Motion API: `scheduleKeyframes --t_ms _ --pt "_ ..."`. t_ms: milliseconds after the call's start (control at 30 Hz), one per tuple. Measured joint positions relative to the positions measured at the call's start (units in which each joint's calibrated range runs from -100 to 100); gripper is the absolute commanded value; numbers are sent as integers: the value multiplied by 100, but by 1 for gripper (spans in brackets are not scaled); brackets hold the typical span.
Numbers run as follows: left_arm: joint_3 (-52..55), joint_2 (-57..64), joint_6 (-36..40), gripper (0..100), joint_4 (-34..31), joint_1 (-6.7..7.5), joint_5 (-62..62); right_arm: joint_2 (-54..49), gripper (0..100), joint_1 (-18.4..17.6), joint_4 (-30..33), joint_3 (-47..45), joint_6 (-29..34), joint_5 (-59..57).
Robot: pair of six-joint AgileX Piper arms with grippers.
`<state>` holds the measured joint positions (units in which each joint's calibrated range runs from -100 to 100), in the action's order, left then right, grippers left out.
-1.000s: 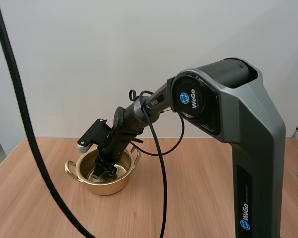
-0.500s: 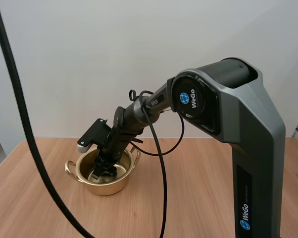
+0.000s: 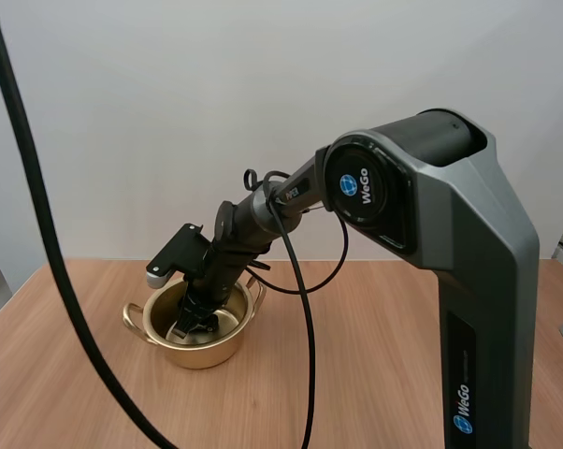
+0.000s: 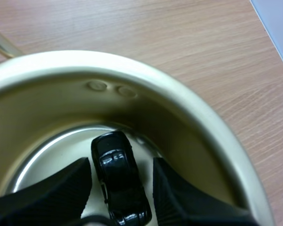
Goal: Open the pot, put the car inside, and close it
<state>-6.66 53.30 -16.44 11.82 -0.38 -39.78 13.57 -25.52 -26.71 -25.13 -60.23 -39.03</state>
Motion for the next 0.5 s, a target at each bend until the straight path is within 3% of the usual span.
scheduleKeyframes --t_ms 133,300,500 --pt "0 0 0 0 0 0 0 -171 42 0 0 0 0 0" --pt "0 0 0 0 0 0 0 -523 0 0 0 0 7 15" --pt "0 0 0 0 0 0 -143 -1096 0 0 0 0 201 -22"
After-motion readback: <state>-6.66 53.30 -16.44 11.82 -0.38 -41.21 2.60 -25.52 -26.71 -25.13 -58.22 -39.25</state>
